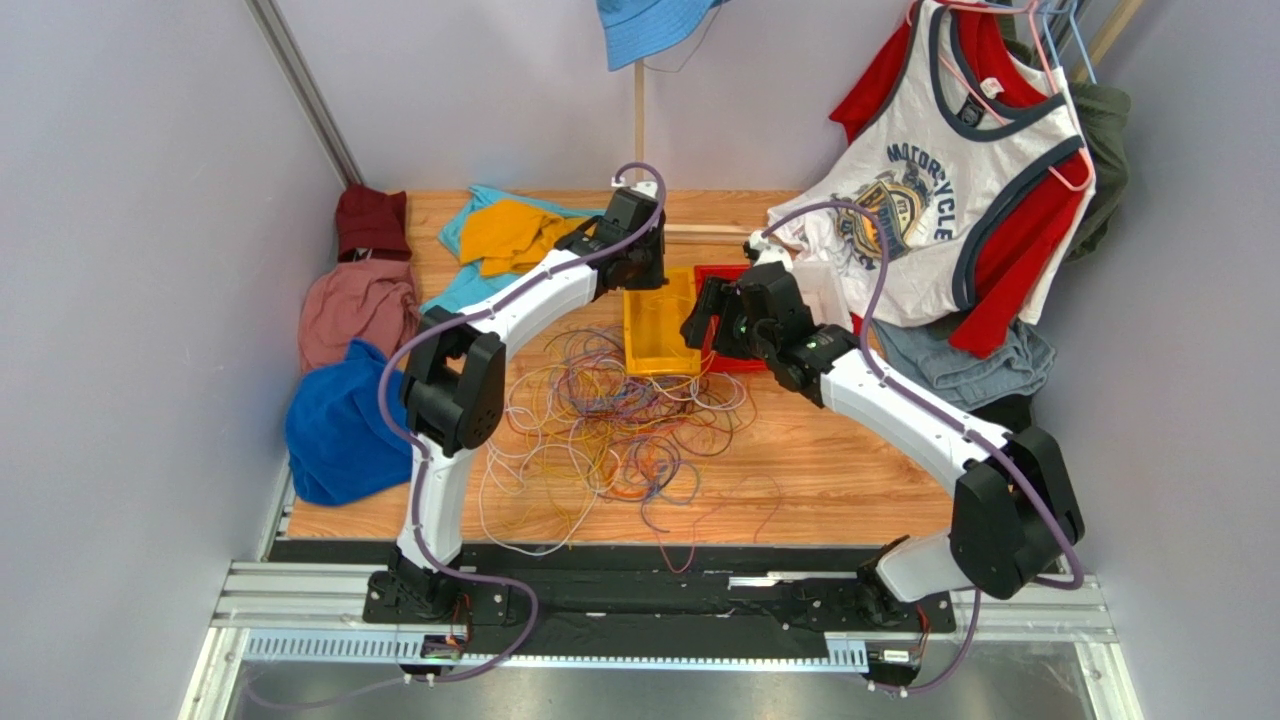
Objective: Untangle the cables
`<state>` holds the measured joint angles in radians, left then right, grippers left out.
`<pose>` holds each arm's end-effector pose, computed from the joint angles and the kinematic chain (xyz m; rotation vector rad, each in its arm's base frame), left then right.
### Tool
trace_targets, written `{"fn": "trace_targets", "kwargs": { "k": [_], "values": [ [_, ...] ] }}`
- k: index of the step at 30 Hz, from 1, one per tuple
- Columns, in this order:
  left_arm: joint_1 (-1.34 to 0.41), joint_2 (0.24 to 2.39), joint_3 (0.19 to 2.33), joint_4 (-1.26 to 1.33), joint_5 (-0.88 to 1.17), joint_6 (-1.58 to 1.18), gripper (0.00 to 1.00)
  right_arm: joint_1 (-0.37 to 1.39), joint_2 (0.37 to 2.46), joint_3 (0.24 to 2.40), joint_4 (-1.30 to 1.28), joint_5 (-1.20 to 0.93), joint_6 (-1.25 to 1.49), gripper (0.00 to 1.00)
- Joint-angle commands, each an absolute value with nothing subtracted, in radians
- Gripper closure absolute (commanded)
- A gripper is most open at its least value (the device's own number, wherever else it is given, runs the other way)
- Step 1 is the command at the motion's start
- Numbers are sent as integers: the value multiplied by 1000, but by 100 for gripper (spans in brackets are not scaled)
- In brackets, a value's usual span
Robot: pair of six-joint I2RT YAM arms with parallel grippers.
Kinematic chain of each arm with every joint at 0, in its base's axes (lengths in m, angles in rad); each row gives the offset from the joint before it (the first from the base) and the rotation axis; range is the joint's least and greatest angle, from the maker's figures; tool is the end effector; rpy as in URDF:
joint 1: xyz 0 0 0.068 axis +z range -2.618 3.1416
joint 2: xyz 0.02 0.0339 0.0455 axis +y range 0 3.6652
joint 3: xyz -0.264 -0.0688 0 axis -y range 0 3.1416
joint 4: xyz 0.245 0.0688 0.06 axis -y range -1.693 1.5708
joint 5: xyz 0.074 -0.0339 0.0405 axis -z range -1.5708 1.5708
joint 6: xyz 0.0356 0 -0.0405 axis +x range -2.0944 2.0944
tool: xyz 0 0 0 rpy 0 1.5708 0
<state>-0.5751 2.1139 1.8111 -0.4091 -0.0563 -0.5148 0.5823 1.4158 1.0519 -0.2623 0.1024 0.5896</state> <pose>0.4132 -0.2654 0.2522 0.0403 2.3325 -0.4976 0.2678 0.1720 0.2791 0.0670 2.2457 0.5386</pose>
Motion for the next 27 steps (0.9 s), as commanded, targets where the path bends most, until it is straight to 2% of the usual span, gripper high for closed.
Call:
{"fn": "trace_targets", "kwargs": {
  "k": [1,4,6,7,10,11,13,16,27],
  "values": [
    [-569,2132,1828,-420,-18,-520,100,588,1434,1046,-170,103,606,24],
    [-569,2140,1850,-451,-15,-517,98,586,1460,1064,-173,120,592,24],
    [-569,2129,1848,-456,-24,-509,78,586,1485,1078,-181,129,574,24],
    [-569,2112,1847,-465,-32,-506,58,587,1492,1091,-183,141,571,24],
    [-569,2073,1841,-480,-74,-494,36,572,1520,1109,-193,159,565,24],
    [-569,2063,1839,-483,-93,-492,34,568,1526,1109,-189,163,565,24],
    [-569,2030,1829,-486,-107,-483,29,554,1540,1109,-186,169,566,24],
    [-568,1988,1809,-488,-132,-480,26,532,1558,1104,-173,166,572,24],
    [-568,1925,1750,-465,-143,-480,26,494,1675,1118,-103,91,574,25]
  ]
}}
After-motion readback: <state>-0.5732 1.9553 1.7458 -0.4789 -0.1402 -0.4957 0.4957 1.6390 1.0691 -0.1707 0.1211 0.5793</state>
